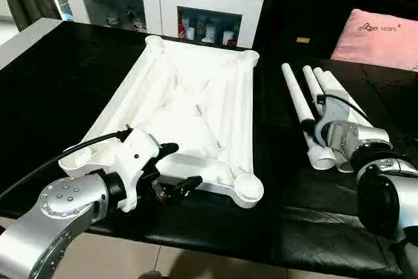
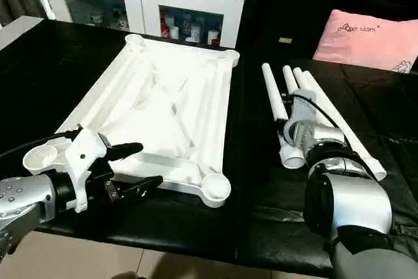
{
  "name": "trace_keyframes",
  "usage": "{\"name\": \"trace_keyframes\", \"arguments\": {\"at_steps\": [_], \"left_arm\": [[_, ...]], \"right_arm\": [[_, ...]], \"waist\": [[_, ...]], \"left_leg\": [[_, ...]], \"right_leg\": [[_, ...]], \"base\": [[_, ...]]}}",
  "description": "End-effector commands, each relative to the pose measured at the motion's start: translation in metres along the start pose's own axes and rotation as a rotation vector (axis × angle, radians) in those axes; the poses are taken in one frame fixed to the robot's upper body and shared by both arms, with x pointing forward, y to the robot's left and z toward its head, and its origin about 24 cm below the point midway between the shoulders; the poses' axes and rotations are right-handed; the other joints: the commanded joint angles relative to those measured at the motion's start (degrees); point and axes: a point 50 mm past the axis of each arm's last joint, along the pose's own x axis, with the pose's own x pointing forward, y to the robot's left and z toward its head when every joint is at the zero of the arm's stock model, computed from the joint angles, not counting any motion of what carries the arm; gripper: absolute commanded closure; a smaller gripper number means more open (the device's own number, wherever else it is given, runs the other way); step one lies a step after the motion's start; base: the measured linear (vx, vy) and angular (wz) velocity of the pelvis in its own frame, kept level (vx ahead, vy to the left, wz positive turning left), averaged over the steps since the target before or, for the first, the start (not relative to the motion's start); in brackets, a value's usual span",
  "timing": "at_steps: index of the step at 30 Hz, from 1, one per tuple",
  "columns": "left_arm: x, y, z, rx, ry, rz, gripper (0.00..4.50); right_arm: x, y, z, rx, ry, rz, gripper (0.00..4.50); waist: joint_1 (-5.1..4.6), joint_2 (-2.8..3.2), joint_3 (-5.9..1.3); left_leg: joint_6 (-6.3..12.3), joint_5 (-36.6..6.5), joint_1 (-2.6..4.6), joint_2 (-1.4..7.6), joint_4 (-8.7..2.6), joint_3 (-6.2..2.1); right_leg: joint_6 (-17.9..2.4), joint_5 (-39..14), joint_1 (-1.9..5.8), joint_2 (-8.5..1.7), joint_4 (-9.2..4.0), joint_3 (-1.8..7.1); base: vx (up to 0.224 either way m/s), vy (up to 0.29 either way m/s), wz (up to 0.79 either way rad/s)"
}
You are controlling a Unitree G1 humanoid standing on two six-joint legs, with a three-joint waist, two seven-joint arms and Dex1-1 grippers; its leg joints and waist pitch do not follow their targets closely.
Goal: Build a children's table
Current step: Pick table leg
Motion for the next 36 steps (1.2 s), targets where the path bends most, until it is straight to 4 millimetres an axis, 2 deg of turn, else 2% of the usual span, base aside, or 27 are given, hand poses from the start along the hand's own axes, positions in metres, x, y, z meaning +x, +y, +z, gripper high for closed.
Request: {"name": "trace_keyframes", "arguments": {"at_steps": [1, 7, 9, 12, 13, 15, 17, 27, 32, 33, 34, 36], "left_arm": [[0.0, 0.001, 0.0, 0.005, 0.01, -0.007, 0.0], [0.0, 0.002, 0.0, 0.008, 0.012, -0.013, 0.0], [0.0, 0.002, 0.0, 0.009, 0.012, -0.013, 0.0], [0.0, 0.002, 0.0, 0.009, 0.012, -0.012, 0.0], [0.0, 0.002, 0.0, 0.01, 0.012, -0.012, 0.0], [0.0, 0.002, 0.0, 0.01, 0.012, -0.011, 0.0], [0.0, 0.002, 0.0, 0.011, 0.013, -0.009, 0.0], [0.002, 0.004, 0.0, 0.013, 0.01, -0.003, 0.0], [0.008, 0.011, 0.004, 0.025, -0.031, 0.03, 0.0], [0.01, 0.013, 0.007, 0.026, -0.047, 0.039, 0.0], [0.015, 0.017, 0.01, 0.025, -0.07, 0.047, 0.0], [0.016, 0.018, 0.011, 0.024, -0.077, 0.048, 0.0]], "right_arm": [[0.0, -0.009, -0.016, -0.029, 0.123, -0.037, 1.79], [-0.002, -0.004, -0.01, 0.058, 0.128, 0.014, 1.76], [-0.003, -0.004, -0.009, 0.076, 0.121, 0.021, 2.03], [-0.003, -0.002, -0.007, 0.086, 0.117, 0.032, 2.16], [-0.003, -0.002, -0.007, 0.08, 0.118, 0.036, 2.43], [-0.003, -0.001, -0.007, 0.074, 0.12, 0.039, 2.49], [-0.003, 0.0, -0.007, 0.072, 0.119, 0.043, 2.6], [-0.003, 0.004, -0.003, 0.085, 0.092, 0.063, 2.65], [-0.006, 0.018, 0.023, 0.118, -0.053, 0.138, 2.65], [-0.008, 0.022, 0.03, 0.131, -0.073, 0.175, 2.65], [-0.011, 0.027, 0.037, 0.147, -0.093, 0.218, 2.65], [-0.012, 0.028, 0.039, 0.149, -0.099, 0.232, 2.65]], "waist": [[-0.02, 0.51, -3.17], [-0.02, 0.49, -3.07], [0.0, 0.43, -3.08], [-0.01, 0.46, -3.07], [-0.06, 0.14, -3.09], [-0.02, 0.33, -3.03], [-0.01, 0.18, -3.02], [0.05, 0.28, -3.07], [-0.14, 0.07, -3.16], [-0.09, 0.12, -3.16], [-0.11, 0.78, -3.27], [-0.15, 0.61, -3.47]], "left_leg": [[-2.45, -5.78, 0.45, 2.25, -4.44, -0.26], [-3.05, -7.5, 0.6, 2.39, -4.56, -0.26], [-2.96, -7.41, 0.64, 2.38, -4.54, -0.24], [-2.93, -7.1, 0.55, 2.38, -4.55, -0.25], [-2.82, -6.96, 0.53, 2.39, -4.53, -0.19], [-2.84, -6.98, 0.52, 2.41, -4.55, -0.24], [-2.75, -6.91, 0.52, 2.42, -4.54, -0.22], [-2.69, -6.4, 0.56, 2.39, -4.51, -0.19], [-2.26, -5.89, 0.45, 2.49, -4.51, -0.22], [-2.05, -5.69, 0.51, 2.49, -4.47, -0.18], [-1.84, -4.94, 0.54, 2.41, -4.32, -0.16], [-1.06, -3.5, 0.49, 2.46, -4.21, -0.16]], "right_leg": [[-13.05, 0.27, 2.22, -3.66, -3.56, 2.27], [-12.81, -1.55, 2.07, -3.83, -3.74, 2.31], [-12.85, -1.38, 2.06, -3.83, -3.72, 2.34], [-12.9, -1.09, 2.09, -3.84, -3.69, 2.32], [-12.95, -1.03, 2.1, -3.84, -3.72, 2.32], [-12.96, -1.44, 2.06, -3.88, -3.72, 2.31], [-12.9, -1.79, 2.08, -3.92, -3.75, 2.33], [-13.0, -1.07, 2.07, -3.9, -3.71, 2.35], [-13.31, -0.51, 2.18, -4.07, -3.61, 2.36], [-13.38, -0.27, 2.11, -4.05, -3.62, 2.36], [-13.78, 1.19, 2.13, -3.95, -3.41, 2.43], [-14.8, 4.08, 2.33, -3.9, -3.15, 2.39]], "base": [[0.0, 0.0, 0.0], [0.0, 0.0, 0.0], [0.0, 0.0, 0.0], [0.0, 0.0, 0.0], [0.0, 0.0, 0.0], [0.0, 0.0, 0.0], [0.0, 0.0, 0.0], [0.0, 0.0, 0.0], [0.0, 0.0, 0.0], [0.0, 0.0, 0.0], [0.0, 0.0, 0.0], [0.0, 0.0, 0.0]]}}
